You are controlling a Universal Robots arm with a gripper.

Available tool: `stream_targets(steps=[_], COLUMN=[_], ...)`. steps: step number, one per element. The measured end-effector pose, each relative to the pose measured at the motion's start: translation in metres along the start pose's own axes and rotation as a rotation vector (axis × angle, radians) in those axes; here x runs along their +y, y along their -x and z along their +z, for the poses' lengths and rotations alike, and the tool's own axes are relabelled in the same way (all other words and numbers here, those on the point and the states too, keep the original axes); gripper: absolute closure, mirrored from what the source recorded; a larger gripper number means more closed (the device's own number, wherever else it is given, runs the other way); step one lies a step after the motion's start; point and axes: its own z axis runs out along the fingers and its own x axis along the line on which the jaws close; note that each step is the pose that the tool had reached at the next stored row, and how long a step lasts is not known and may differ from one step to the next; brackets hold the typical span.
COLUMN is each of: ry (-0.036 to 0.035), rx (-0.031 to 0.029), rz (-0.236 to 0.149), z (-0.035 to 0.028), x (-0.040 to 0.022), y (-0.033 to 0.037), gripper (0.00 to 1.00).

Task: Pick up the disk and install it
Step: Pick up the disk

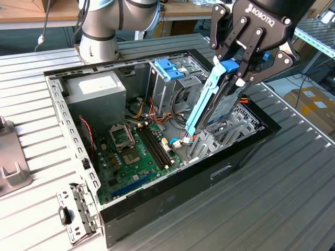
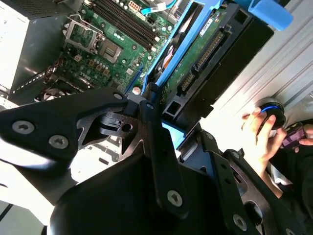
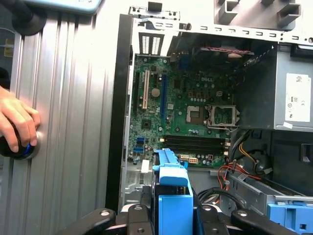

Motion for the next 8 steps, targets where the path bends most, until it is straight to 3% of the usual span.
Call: stream_targets(steps=[8], ry=[-0.0001], rx=[-0.0004], rz=[0.0], z=[-0.0005], x=[0.0008], y=[-0.013], gripper=[0.63])
